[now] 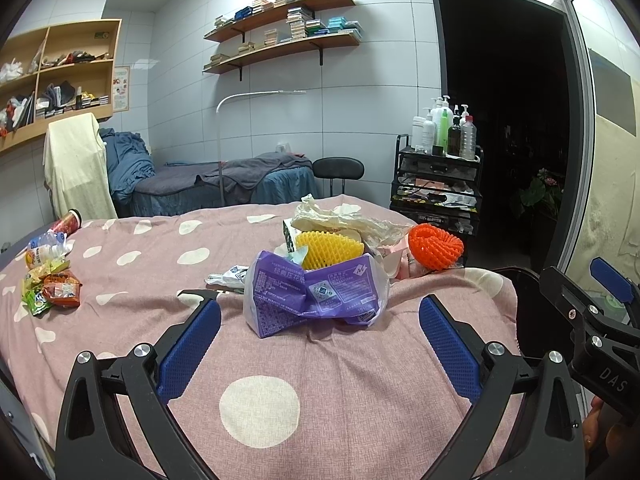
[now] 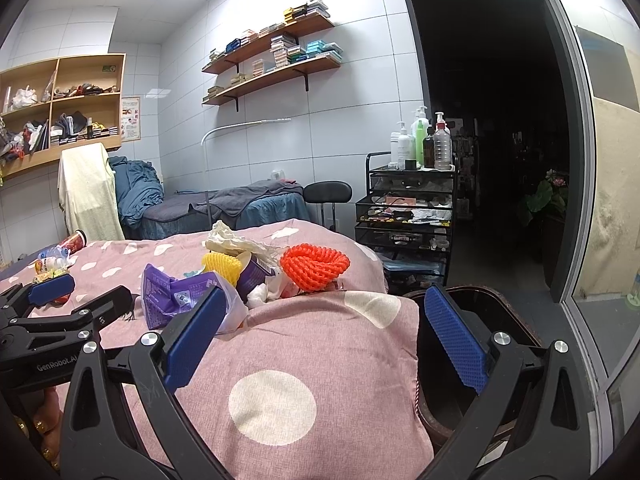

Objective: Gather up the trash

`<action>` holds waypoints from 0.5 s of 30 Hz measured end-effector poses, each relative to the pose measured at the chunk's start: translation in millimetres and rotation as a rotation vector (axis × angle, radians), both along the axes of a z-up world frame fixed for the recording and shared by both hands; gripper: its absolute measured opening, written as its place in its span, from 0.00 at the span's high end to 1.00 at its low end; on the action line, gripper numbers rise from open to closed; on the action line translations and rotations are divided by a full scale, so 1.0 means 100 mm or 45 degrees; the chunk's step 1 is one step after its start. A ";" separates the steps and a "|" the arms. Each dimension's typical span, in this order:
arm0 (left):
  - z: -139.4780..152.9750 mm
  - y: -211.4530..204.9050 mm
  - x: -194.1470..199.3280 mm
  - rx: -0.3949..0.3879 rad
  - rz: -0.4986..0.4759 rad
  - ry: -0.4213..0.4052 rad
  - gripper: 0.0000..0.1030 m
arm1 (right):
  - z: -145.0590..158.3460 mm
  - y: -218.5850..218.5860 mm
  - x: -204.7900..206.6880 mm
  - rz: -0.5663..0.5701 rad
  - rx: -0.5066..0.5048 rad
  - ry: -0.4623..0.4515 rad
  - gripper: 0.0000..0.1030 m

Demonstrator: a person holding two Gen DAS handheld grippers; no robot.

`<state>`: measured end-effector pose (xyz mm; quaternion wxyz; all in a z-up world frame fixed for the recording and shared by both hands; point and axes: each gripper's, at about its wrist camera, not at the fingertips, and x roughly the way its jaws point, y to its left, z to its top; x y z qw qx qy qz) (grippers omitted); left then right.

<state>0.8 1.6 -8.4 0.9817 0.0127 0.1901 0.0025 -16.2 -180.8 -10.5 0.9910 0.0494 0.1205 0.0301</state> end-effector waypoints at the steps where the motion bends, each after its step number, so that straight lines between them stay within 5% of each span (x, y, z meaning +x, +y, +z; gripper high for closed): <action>1: -0.01 -0.01 0.00 0.000 0.000 0.001 0.05 | 0.00 0.00 0.01 0.001 0.000 0.000 0.04; 15: -0.14 -0.03 0.06 -0.014 -0.020 0.042 0.05 | -0.06 0.00 0.10 0.010 -0.006 0.054 0.04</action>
